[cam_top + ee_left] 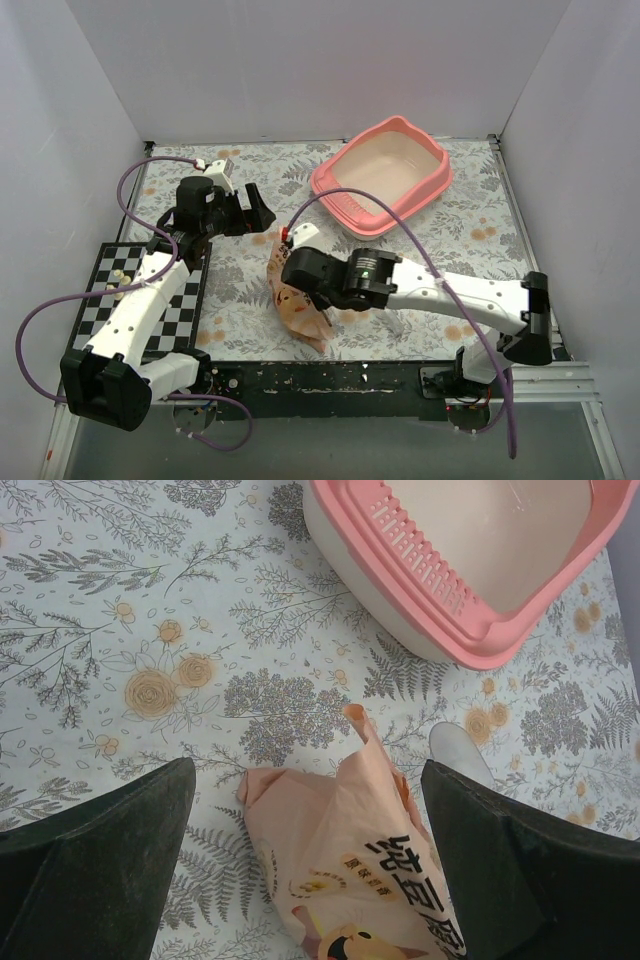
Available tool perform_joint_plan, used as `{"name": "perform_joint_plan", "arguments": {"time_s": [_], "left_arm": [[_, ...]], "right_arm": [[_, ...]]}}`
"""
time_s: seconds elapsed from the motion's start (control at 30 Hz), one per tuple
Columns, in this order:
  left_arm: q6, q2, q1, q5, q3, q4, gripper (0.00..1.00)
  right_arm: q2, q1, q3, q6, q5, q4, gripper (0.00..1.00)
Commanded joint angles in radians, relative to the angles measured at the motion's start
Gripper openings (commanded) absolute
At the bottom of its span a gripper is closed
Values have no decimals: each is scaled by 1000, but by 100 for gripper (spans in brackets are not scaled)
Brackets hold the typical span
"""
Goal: Fill the litter box with clean litter
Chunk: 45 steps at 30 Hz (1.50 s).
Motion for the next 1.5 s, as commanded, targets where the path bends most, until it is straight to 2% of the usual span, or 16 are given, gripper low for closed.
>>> {"name": "perform_joint_plan", "arguments": {"time_s": [0.0,0.17,0.43,0.57,0.93,1.0,1.03,1.07,1.13,1.27,1.37,1.47], "left_arm": [[-4,-19,-3,-6,0,7,98],[-1,-2,-2,-6,13,7,98],[-7,70,-2,66,88,29,98],[10,128,-3,127,122,57,98],[87,289,-3,230,146,129,98],[94,304,-2,250,142,138,98],[101,314,-2,264,142,138,98],[105,321,-3,277,143,138,98],[120,343,-2,322,152,136,98],[154,399,-2,447,197,115,98],[186,455,-5,546,229,80,98],[226,505,-8,615,257,40,93]], "right_arm": [[-166,-28,22,34,163,-145,1],[-299,-169,-122,58,187,-182,1],[-489,-612,-443,-40,94,-21,1],[-513,-772,-584,-96,-4,79,1],[-456,-901,-748,-126,-122,191,2],[-460,-906,-762,-130,-138,205,32],[-463,-907,-768,-132,-145,214,51],[-462,-909,-770,-136,-156,214,59],[-457,-909,-761,-146,-178,205,68],[-468,-907,-738,-159,-216,183,74],[-486,-909,-722,-169,-238,168,75],[-515,-909,-711,-178,-264,157,75]]}}
